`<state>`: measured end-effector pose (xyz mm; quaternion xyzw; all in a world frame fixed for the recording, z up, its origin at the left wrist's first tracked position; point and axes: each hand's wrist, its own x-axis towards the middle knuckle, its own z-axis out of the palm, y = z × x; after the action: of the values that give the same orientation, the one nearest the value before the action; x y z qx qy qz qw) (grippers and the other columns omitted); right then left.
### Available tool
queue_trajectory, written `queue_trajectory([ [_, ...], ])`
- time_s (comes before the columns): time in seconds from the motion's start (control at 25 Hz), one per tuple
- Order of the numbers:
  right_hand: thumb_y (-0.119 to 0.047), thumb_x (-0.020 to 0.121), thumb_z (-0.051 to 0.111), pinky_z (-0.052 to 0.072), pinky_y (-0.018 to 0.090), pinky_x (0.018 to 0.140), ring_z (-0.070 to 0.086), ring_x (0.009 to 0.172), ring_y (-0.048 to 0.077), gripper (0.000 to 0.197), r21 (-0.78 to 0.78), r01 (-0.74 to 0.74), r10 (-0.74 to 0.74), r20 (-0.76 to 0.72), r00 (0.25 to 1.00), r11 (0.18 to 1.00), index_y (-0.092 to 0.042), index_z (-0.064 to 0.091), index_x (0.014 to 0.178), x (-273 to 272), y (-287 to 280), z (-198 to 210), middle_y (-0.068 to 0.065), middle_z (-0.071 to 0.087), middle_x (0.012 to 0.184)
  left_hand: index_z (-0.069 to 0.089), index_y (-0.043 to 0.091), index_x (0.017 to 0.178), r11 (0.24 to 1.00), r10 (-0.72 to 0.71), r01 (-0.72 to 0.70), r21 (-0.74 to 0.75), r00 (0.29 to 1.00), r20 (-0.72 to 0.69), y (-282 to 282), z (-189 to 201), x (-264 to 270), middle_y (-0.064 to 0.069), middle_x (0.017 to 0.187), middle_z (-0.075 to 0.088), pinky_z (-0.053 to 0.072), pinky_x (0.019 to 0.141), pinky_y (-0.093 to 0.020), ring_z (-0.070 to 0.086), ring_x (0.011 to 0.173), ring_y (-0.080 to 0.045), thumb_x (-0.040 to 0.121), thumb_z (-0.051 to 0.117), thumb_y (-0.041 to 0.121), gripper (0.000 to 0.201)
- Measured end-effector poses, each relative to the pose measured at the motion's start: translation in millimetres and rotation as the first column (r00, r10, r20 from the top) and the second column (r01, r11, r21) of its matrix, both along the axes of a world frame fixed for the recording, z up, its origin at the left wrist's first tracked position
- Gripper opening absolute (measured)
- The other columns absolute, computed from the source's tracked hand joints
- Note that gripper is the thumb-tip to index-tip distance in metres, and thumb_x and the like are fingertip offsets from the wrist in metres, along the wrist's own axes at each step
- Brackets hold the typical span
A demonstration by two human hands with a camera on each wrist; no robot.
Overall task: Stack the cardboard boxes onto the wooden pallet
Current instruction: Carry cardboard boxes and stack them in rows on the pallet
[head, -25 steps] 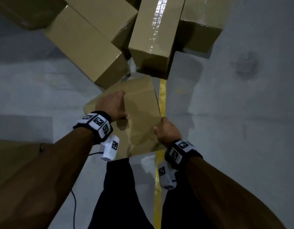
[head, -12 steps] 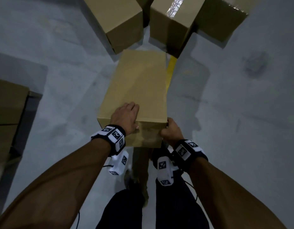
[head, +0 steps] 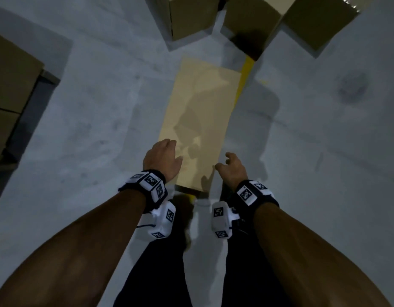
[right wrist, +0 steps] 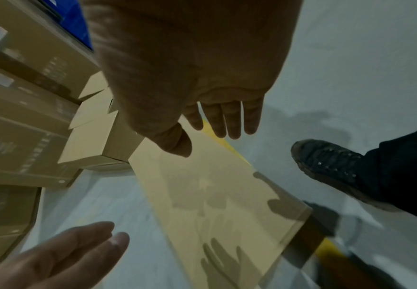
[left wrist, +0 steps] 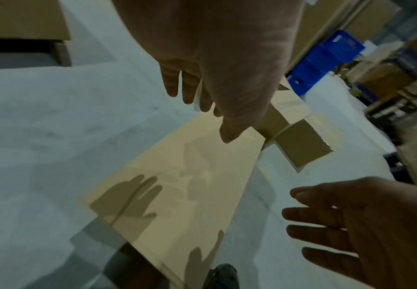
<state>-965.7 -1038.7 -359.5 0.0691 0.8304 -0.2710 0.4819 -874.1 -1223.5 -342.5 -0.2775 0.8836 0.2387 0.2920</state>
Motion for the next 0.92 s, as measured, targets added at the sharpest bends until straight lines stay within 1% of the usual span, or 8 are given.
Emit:
queue_trajectory([
  [0.16, -0.023, 0.099, 0.056, 0.041, 0.038, 0.106, 0.046, 0.135, 0.035, 0.067, 0.030, 0.004, -0.005, 0.011, 1.000, 1.000, -0.011, 0.023, 0.156, -28.8, -2.1, -37.9, 0.017, 0.041, 0.153, 0.038, 0.012, 0.148, 0.938, 0.336, -0.340, 0.062, 0.940, 0.065, -6.0, -35.6, -3.7, -0.011, 0.152, 0.038, 0.037, 0.108, -0.044, 0.039, 0.136, -0.033, 0.097, 0.055, 0.038, 0.059],
  [0.32, -0.024, 0.098, 0.058, 0.040, 0.042, 0.107, 0.040, 0.139, 0.037, 0.075, 0.039, -0.012, 0.012, 0.004, 1.000, 0.999, -0.014, 0.014, 0.159, -63.3, -7.5, -85.8, 0.018, 0.032, 0.158, 0.033, 0.015, 0.152, 0.827, 0.556, -0.559, 0.064, 0.829, 0.061, -20.5, -80.1, -24.7, -0.010, 0.157, 0.033, 0.034, 0.110, -0.039, 0.037, 0.139, -0.031, 0.097, 0.057, 0.040, 0.065],
  [0.4, -0.023, 0.097, 0.060, 0.040, 0.047, 0.110, 0.039, 0.138, 0.039, 0.080, 0.038, -0.024, 0.024, -0.017, 1.000, 0.999, -0.017, 0.010, 0.159, -70.8, -12.0, -106.8, 0.020, 0.029, 0.158, 0.033, 0.013, 0.152, 0.778, 0.622, -0.624, 0.081, 0.782, 0.046, -28.0, -100.7, -30.0, -0.011, 0.157, 0.033, 0.033, 0.110, -0.037, 0.038, 0.140, -0.031, 0.097, 0.059, 0.039, 0.067],
  [0.56, -0.021, 0.091, 0.066, 0.038, 0.052, 0.112, 0.038, 0.139, 0.038, 0.090, 0.007, 0.044, -0.043, -0.074, 0.996, 0.999, -0.023, 0.007, 0.159, -67.8, -32.0, -147.1, 0.016, 0.030, 0.156, 0.030, 0.006, 0.152, 0.786, 0.610, -0.608, 0.114, 0.792, 0.020, -45.2, -145.8, -26.1, -0.014, 0.157, 0.032, 0.034, 0.110, -0.038, 0.035, 0.141, -0.032, 0.093, 0.065, 0.035, 0.075],
  [0.68, -0.027, 0.094, 0.064, 0.032, 0.048, 0.117, 0.030, 0.143, 0.037, 0.092, 0.051, 0.083, -0.076, -0.126, 0.989, 0.995, -0.021, 0.000, 0.160, -54.9, -49.1, -175.0, 0.014, 0.020, 0.161, 0.020, 0.010, 0.157, 0.734, 0.650, -0.640, 0.226, 0.759, 0.036, -62.6, -175.5, -22.3, -0.011, 0.160, 0.026, 0.031, 0.113, -0.037, 0.030, 0.145, -0.030, 0.088, 0.070, 0.034, 0.089],
  [0.76, -0.031, 0.095, 0.062, 0.026, 0.043, 0.118, 0.024, 0.146, 0.037, 0.094, 0.108, 0.095, -0.074, -0.181, 0.981, 0.990, -0.018, -0.005, 0.159, -41.2, -59.7, -190.4, 0.013, 0.009, 0.164, 0.019, 0.014, 0.157, 0.762, 0.585, -0.587, 0.275, 0.805, 0.097, -75.3, -195.2, -16.2, -0.011, 0.158, 0.031, 0.037, 0.112, -0.040, 0.038, 0.140, -0.031, 0.088, 0.070, 0.034, 0.089],
  [0.84, -0.036, 0.094, 0.062, 0.022, 0.044, 0.119, 0.018, 0.148, 0.039, 0.098, 0.144, 0.110, -0.077, -0.217, 0.973, 0.984, -0.020, -0.010, 0.159, -33.7, -61.8, -197.6, 0.013, 0.000, 0.165, 0.023, 0.018, 0.155, 0.807, 0.492, -0.504, 0.309, 0.862, 0.122, -79.1, -206.4, -10.1, -0.010, 0.152, 0.042, 0.043, 0.107, -0.046, 0.045, 0.134, -0.033, 0.088, 0.068, 0.032, 0.082],
  [0.92, -0.041, 0.094, 0.061, 0.020, 0.045, 0.120, 0.016, 0.149, 0.041, 0.099, 0.173, 0.105, -0.061, -0.245, 0.968, 0.979, -0.023, -0.012, 0.158, -30.4, -62.2, -201.6, 0.013, -0.006, 0.166, 0.024, 0.018, 0.155, 0.859, 0.414, -0.420, 0.294, 0.906, 0.085, -80.1, -210.6, -4.5, -0.010, 0.150, 0.044, 0.041, 0.108, -0.043, 0.044, 0.134, -0.034, 0.091, 0.066, 0.025, 0.077],
])
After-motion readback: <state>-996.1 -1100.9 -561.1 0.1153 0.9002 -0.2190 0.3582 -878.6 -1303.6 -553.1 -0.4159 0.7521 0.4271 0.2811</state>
